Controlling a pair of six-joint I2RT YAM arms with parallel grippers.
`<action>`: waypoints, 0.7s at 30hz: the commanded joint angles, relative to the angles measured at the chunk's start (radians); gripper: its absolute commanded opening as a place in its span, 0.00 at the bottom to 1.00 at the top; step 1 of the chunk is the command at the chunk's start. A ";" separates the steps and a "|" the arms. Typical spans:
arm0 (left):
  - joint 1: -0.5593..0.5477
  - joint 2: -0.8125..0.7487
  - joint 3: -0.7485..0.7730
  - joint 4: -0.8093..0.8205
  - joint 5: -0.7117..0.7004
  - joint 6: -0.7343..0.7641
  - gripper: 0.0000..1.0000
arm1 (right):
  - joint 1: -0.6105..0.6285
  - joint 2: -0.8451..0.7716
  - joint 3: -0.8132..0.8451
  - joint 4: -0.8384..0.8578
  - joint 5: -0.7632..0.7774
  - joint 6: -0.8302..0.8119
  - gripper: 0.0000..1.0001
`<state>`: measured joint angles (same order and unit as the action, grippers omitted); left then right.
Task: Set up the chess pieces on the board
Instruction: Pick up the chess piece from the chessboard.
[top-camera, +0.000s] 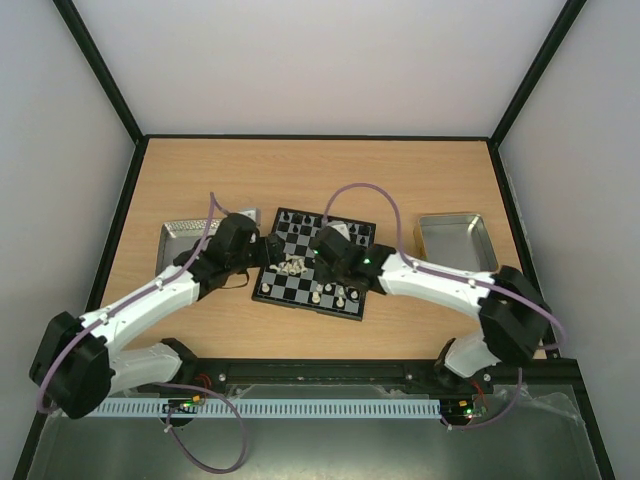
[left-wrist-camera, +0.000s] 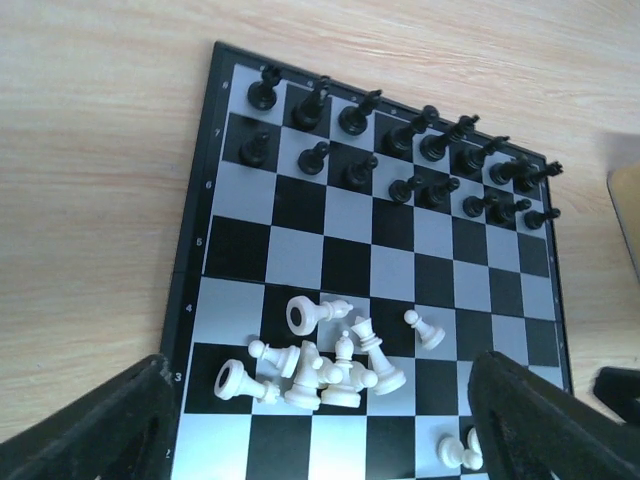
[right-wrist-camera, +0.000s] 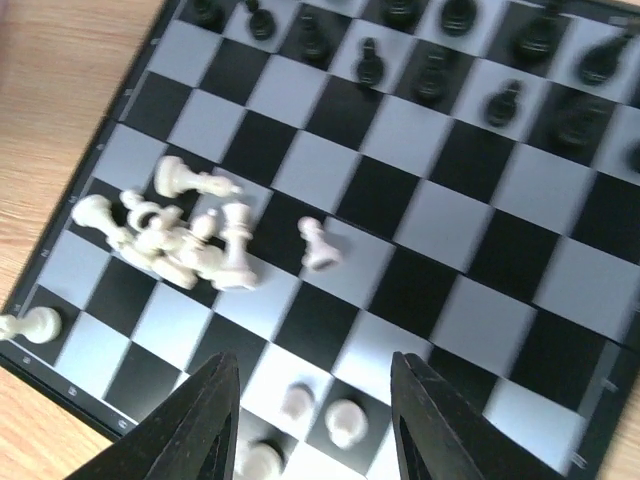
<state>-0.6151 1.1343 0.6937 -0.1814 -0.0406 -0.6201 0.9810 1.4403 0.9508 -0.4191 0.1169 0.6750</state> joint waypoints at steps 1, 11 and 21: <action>0.031 0.049 0.043 -0.035 0.067 -0.055 0.78 | -0.008 0.131 0.118 0.064 -0.117 -0.115 0.41; 0.069 0.067 0.041 -0.010 0.141 -0.059 0.72 | -0.011 0.328 0.225 0.052 -0.164 -0.118 0.25; 0.100 0.085 0.053 -0.026 0.153 -0.029 0.71 | -0.011 0.371 0.250 0.012 -0.110 -0.112 0.17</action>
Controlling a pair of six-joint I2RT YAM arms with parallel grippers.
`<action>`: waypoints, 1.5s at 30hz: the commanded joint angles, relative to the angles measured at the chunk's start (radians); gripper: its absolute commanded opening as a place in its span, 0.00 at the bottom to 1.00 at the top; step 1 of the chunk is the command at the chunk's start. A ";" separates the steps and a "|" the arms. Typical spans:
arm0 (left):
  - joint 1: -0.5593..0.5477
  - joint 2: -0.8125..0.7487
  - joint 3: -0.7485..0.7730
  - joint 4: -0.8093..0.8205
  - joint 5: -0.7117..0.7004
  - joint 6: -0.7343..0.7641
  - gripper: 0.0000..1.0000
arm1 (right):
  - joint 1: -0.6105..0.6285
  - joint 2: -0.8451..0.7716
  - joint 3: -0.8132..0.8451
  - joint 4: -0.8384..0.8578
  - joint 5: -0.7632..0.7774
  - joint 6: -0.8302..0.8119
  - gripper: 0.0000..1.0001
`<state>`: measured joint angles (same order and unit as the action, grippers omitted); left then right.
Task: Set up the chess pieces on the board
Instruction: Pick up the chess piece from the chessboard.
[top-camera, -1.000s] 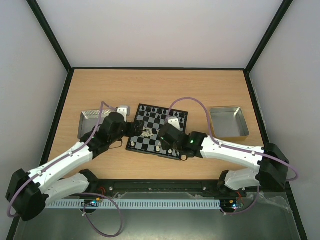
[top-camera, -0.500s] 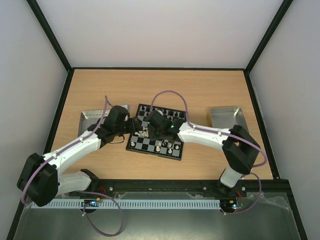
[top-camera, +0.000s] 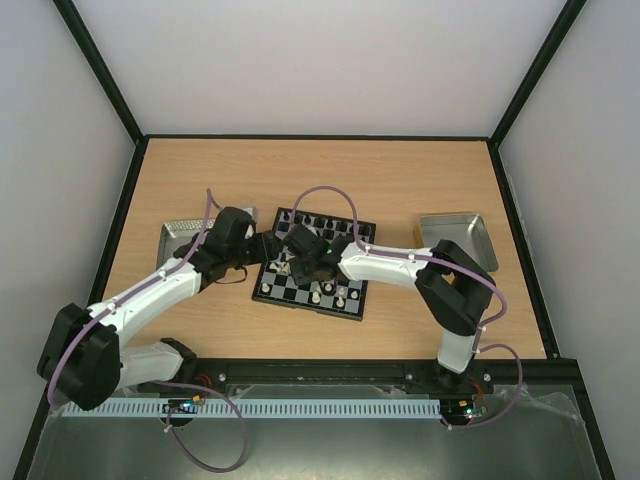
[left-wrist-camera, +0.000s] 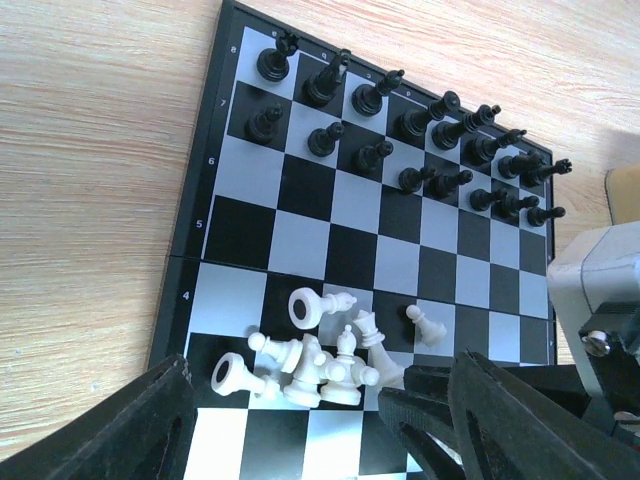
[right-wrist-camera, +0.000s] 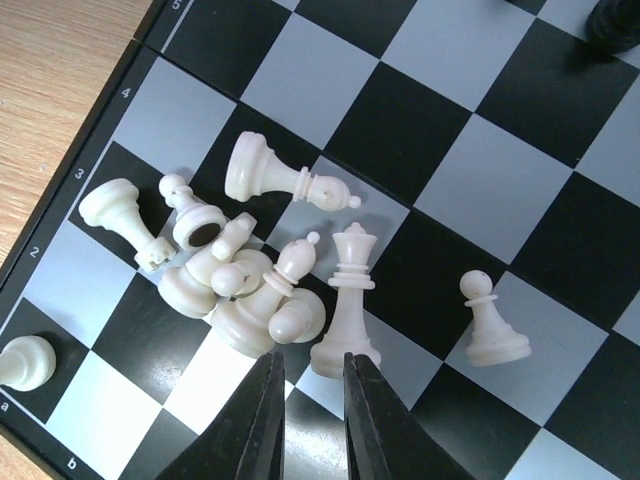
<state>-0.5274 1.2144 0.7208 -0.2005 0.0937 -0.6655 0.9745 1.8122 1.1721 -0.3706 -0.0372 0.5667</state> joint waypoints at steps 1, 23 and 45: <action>0.013 0.007 0.026 -0.005 0.020 0.017 0.71 | -0.004 -0.003 0.028 -0.036 0.046 -0.006 0.17; 0.017 -0.005 0.023 -0.002 0.044 0.009 0.72 | -0.010 0.071 0.040 -0.018 0.098 -0.036 0.20; 0.033 -0.066 0.013 0.007 0.083 -0.039 0.83 | -0.017 0.072 -0.018 0.028 0.110 -0.055 0.15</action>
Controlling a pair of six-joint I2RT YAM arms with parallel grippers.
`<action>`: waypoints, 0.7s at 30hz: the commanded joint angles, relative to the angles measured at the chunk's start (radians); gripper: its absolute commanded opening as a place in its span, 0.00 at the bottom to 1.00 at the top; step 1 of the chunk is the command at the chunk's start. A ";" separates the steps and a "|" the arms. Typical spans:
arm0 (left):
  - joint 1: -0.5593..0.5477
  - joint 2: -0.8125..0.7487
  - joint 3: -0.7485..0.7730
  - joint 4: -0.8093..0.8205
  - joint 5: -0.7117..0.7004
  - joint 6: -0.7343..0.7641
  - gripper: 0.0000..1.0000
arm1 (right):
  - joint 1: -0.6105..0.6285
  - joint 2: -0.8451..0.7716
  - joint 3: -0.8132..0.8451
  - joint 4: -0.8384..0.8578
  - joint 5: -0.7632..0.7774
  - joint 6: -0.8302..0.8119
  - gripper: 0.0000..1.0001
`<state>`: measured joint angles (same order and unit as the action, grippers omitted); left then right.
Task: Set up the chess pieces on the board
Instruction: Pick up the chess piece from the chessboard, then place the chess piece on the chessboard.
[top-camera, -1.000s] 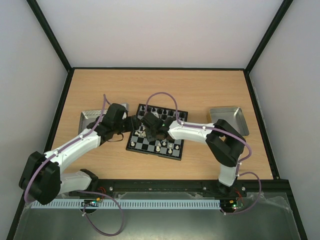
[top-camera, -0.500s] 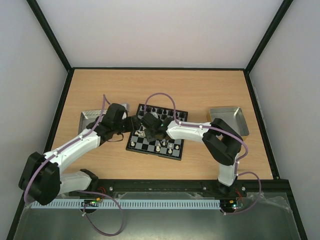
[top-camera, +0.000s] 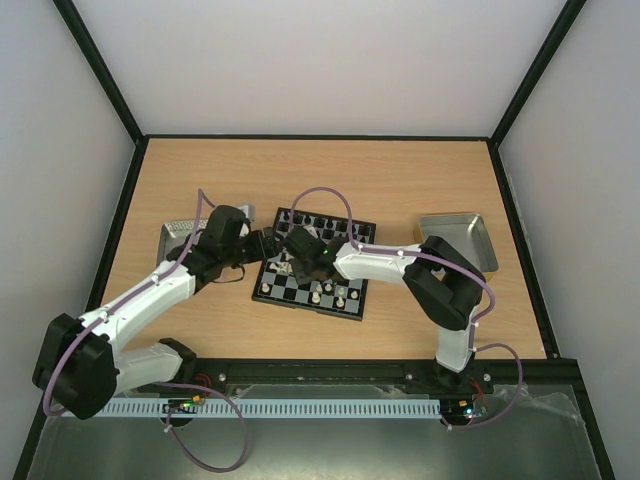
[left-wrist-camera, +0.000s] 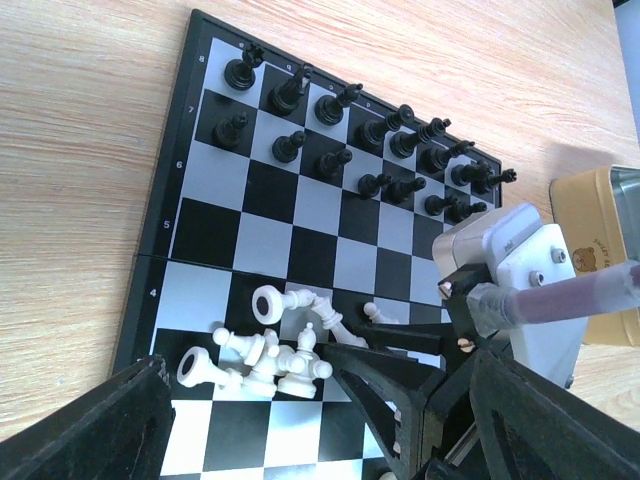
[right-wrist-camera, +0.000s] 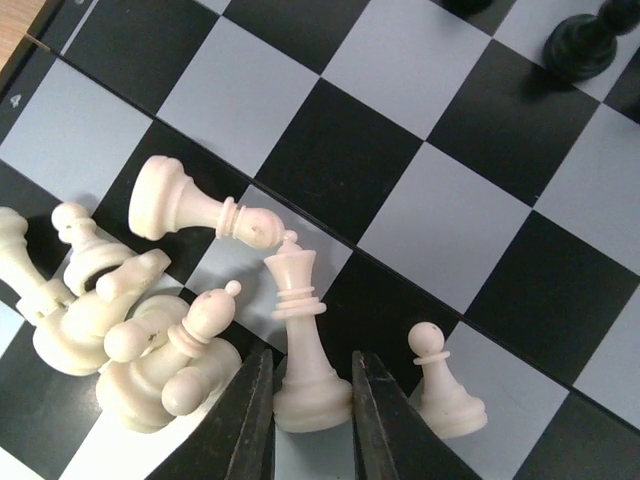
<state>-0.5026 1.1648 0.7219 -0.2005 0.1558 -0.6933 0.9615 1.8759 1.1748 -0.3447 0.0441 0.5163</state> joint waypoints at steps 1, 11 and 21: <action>0.009 -0.018 0.011 0.007 0.025 -0.013 0.83 | -0.004 0.004 -0.023 0.006 0.034 -0.006 0.13; 0.018 -0.085 0.005 0.026 0.071 0.000 0.99 | -0.005 -0.277 -0.199 0.255 0.018 -0.103 0.10; 0.058 -0.150 0.035 0.115 0.443 -0.041 0.95 | -0.004 -0.628 -0.407 0.492 -0.153 -0.257 0.10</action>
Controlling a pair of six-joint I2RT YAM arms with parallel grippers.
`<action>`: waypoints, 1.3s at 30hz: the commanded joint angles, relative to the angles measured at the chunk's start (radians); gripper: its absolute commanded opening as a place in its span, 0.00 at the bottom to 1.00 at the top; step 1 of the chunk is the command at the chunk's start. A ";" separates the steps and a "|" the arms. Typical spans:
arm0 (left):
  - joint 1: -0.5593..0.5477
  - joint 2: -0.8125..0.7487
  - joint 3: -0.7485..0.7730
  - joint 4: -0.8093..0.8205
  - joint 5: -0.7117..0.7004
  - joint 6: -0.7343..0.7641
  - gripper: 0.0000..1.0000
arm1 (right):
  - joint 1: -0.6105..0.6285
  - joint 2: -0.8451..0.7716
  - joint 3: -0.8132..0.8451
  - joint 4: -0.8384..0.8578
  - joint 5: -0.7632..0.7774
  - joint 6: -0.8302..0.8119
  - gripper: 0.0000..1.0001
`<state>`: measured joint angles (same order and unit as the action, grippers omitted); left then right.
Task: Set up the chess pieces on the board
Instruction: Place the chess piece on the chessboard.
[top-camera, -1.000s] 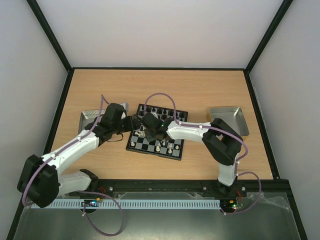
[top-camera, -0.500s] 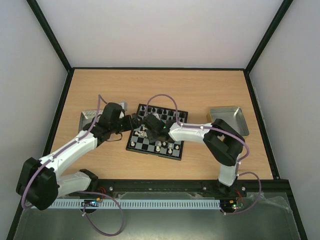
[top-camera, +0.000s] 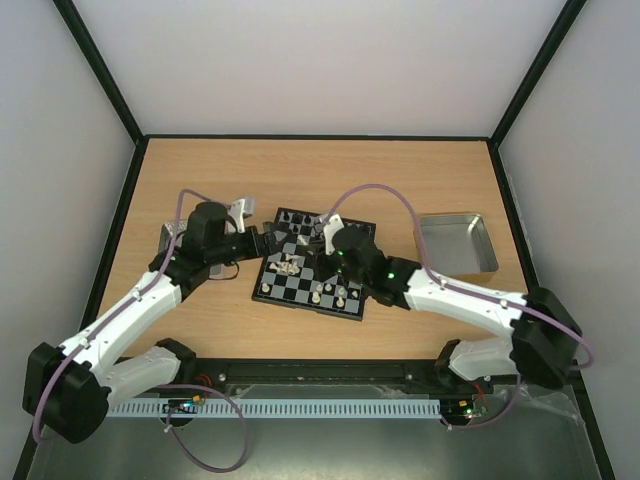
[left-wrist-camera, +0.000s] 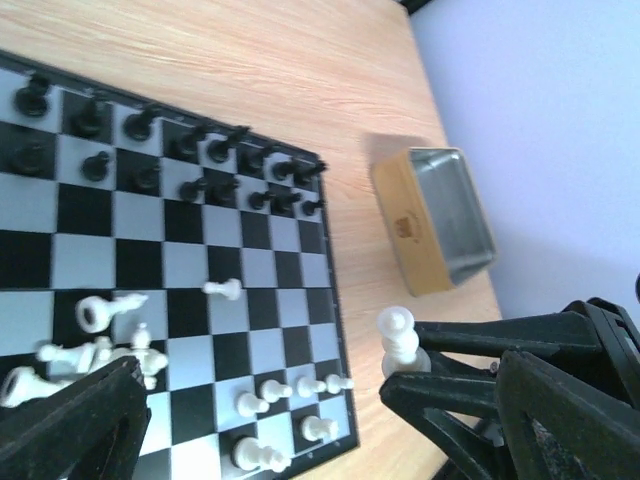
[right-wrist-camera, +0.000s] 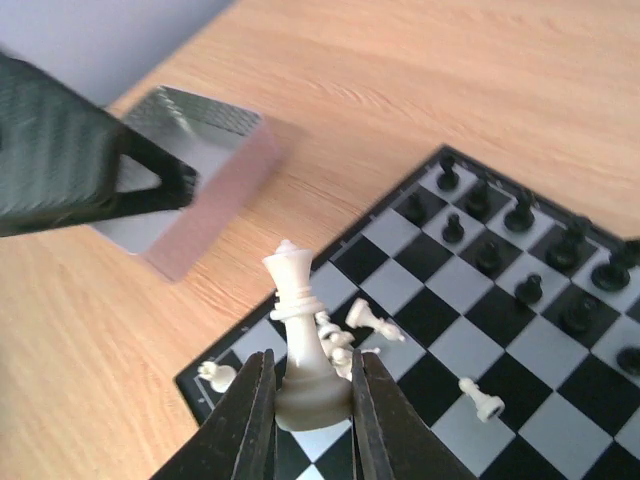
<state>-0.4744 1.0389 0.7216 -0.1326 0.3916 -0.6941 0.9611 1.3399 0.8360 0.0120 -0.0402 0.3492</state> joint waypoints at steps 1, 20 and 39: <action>0.032 -0.025 0.040 0.063 0.255 -0.056 0.91 | -0.004 -0.117 -0.085 0.157 -0.086 -0.100 0.10; 0.036 0.034 0.034 0.221 0.569 -0.262 0.26 | -0.004 -0.245 -0.098 0.146 -0.298 -0.208 0.07; 0.037 0.023 0.024 0.123 0.569 -0.166 0.11 | -0.004 -0.202 -0.074 0.121 -0.243 -0.171 0.07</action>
<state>-0.4393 1.0737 0.7391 0.0151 0.9287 -0.8852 0.9615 1.1225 0.7284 0.1432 -0.3042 0.1726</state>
